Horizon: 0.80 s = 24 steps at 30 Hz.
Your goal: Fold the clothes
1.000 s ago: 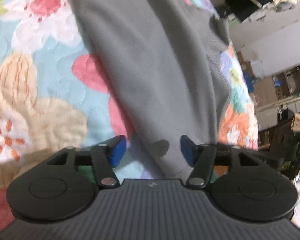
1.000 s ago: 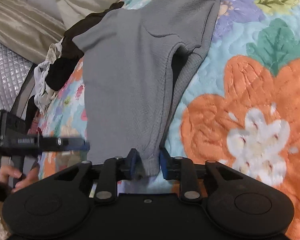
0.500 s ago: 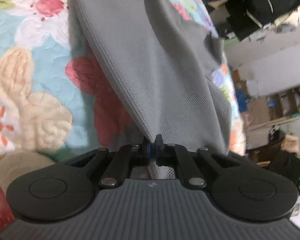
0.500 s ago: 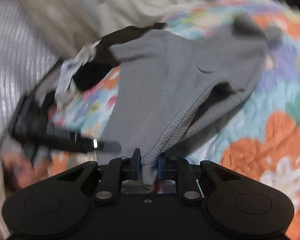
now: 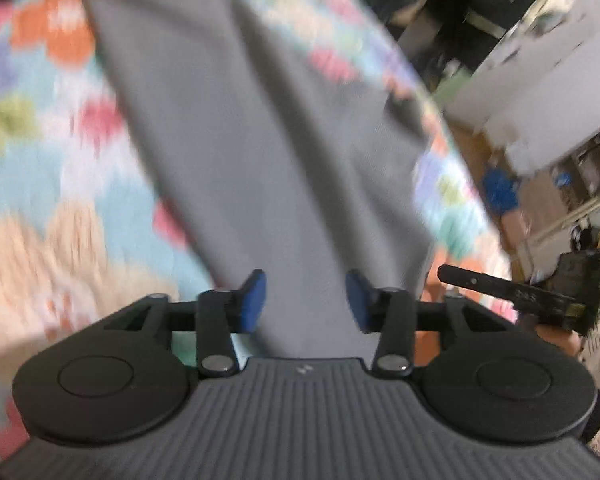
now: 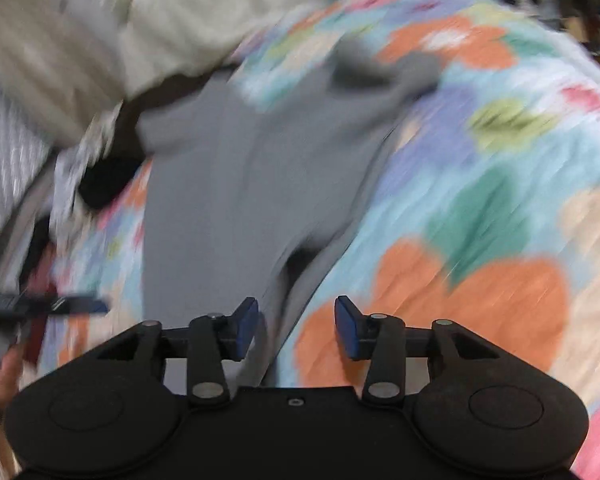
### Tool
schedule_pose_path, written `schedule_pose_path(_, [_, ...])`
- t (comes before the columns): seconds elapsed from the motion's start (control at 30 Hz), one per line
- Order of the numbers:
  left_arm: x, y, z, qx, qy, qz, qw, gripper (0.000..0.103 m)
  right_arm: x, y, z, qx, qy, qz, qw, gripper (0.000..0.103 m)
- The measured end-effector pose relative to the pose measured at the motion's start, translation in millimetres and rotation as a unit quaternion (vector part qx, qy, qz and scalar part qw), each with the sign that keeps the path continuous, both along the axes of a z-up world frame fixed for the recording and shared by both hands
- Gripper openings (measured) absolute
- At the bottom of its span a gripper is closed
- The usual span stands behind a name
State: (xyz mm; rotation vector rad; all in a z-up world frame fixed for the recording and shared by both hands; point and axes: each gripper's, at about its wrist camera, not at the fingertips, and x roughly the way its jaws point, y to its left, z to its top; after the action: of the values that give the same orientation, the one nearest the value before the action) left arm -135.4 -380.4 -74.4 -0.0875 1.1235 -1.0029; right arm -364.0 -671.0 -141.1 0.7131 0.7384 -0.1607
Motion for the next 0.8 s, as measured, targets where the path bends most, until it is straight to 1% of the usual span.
schedule_pose_path(0.03, [2.2, -10.7, -0.5, -0.001, -0.008, -0.007, 0.9999, 0.051, 1.7, -14.6, 0.6, 0.004, -0.007, -0.019, 1.000, 0.049])
schedule_pose_path(0.1, [6.8, -33.8, -3.9, -0.001, -0.024, -0.022, 0.9995, 0.051, 17.6, -38.2, -5.8, -0.006, -0.007, -0.044, 0.999, 0.051])
schedule_pose_path(0.13, [8.9, -48.6, -10.3, 0.002, -0.028, -0.032, 0.9991, 0.051, 28.1, -47.3, -8.8, -0.014, -0.005, -0.057, 0.998, 0.052])
schedule_pose_path(0.23, [13.2, -84.3, -25.7, 0.003, -0.031, -0.066, 0.9973, 0.050, 50.6, -81.8, -14.1, -0.063, -0.028, -0.082, 0.994, 0.056])
schedule_pose_path(0.33, [9.5, -96.7, -29.4, -0.006, -0.052, -0.090, 0.9946, 0.050, 73.7, -107.9, -19.8, -0.067, -0.030, -0.089, 0.993, 0.060])
schedule_pose_path(0.37, [9.5, -103.1, -29.4, -0.011, -0.058, -0.096, 0.9936, 0.051, 80.7, -115.2, -21.7, -0.053, -0.039, -0.083, 0.994, 0.063])
schedule_pose_path(0.4, [9.7, -109.5, -31.0, -0.014, -0.060, -0.100, 0.9931, 0.051, 87.8, -118.1, -24.1, -0.051, -0.042, -0.075, 0.995, 0.068])
schedule_pose_path(0.47, [12.2, -116.3, -34.8, -0.010, -0.056, -0.104, 0.9930, 0.051, 101.9, -123.5, -29.1, -0.047, -0.047, -0.058, 0.996, 0.069])
schedule_pose_path(0.53, [14.7, -131.5, -41.9, -0.006, -0.053, -0.102, 0.9933, 0.051, 116.0, -124.2, -26.2, -0.074, -0.050, -0.045, 0.995, 0.068])
schedule_pose_path(0.57, [16.3, -133.4, -43.9, -0.005, -0.052, -0.101, 0.9935, 0.051, 122.5, -123.6, -22.7, -0.090, -0.054, -0.040, 0.994, 0.053])
schedule_pose_path(0.6, [17.5, -132.8, -44.4, -0.005, -0.051, -0.098, 0.9939, 0.051, 128.9, -123.0, -19.3, -0.106, -0.057, -0.035, 0.992, 0.012])
schedule_pose_path(0.63, [18.5, -131.4, -44.3, -0.008, -0.050, -0.096, 0.9941, 0.051, 129.1, -118.7, -9.3, -0.136, -0.063, -0.029, 0.988, 0.011])
schedule_pose_path(0.67, [18.9, -128.7, -43.7, -0.012, -0.050, -0.096, 0.9941, 0.051, 121.0, -111.3, 5.0, -0.176, -0.090, -0.030, 0.980, 0.010])
schedule_pose_path(0.73, [19.1, -125.7, -45.0, -0.020, -0.050, -0.096, 0.9939, 0.051, 104.3, -97.7, 31.2, -0.220, -0.128, -0.023, 0.967, 0.010])
schedule_pose_path(0.8, [20.2, -120.5, -51.5, -0.018, -0.038, -0.096, 0.9945, 0.051, 99.1, -95.8, 36.6, -0.236, -0.116, -0.025, 0.964, 0.011])
